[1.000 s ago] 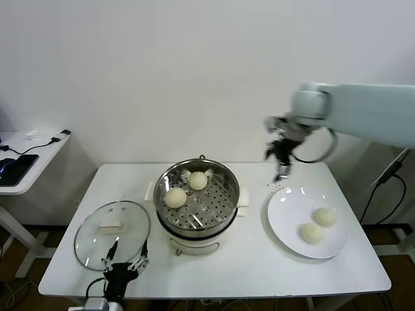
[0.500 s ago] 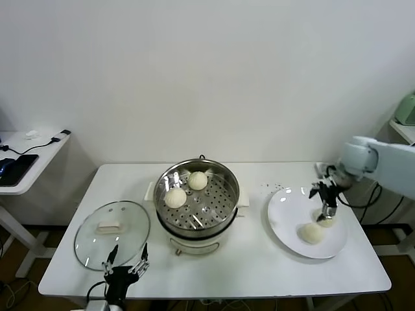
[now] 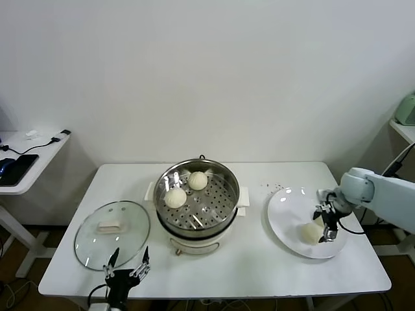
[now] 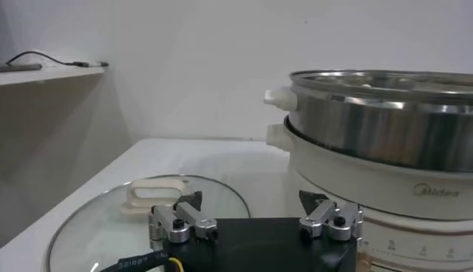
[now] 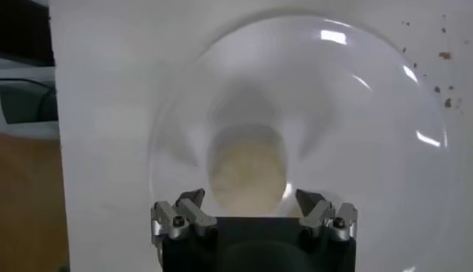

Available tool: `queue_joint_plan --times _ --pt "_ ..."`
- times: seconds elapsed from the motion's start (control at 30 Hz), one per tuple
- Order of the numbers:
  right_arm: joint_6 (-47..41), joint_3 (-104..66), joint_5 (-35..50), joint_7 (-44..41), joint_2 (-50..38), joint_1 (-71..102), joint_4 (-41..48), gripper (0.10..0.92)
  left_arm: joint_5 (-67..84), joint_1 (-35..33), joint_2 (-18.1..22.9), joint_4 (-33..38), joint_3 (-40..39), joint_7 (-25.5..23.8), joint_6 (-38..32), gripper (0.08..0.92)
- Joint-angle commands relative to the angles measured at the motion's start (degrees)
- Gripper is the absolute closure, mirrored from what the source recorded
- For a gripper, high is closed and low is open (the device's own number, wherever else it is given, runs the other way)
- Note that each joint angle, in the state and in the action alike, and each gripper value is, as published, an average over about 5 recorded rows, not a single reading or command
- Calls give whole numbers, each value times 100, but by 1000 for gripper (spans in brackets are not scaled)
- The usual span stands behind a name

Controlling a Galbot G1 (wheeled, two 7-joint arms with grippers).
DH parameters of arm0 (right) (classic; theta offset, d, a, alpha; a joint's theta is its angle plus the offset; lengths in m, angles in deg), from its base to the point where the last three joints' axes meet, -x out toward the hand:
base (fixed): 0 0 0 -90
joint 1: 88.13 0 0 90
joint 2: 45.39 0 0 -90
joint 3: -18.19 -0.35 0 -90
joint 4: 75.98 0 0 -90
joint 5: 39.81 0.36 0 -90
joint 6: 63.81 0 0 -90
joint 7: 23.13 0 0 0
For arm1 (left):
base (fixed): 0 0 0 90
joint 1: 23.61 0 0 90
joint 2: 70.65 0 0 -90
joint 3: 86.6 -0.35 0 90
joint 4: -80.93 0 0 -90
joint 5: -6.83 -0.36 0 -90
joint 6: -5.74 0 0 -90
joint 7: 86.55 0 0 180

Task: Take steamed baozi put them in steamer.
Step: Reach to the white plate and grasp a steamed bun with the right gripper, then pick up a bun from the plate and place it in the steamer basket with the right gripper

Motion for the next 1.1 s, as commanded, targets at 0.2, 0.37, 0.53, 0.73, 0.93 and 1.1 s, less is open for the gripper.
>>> queue_joint_plan --times 0.2,0.37,0.53,0.73,0.93,1.1 --pt "-74 -657 -109 164 131 632 121 243 -46 -56 17 32 -6 28 -27 177" --pt "-65 -348 -153 -29 7 322 -33 356 -108 -108 38 48 -33 38 -28 177" --pt "-15 -48 -131 -182 -99 -224 -174 380 -155 -128 69 91 -73 37 -20 177" --pt "285 924 180 -486 284 -1997 -305 380 -214 -122 87 116 -123 35 -7 177" --pt "1130 1887 861 -1013 1527 -4149 -246 381 -246 -145 77 173 -129 26 10 177" --pt "2178 1535 989 -1315 2568 -4803 -405 380 -254 -173 60 168 -113 25 6 177"
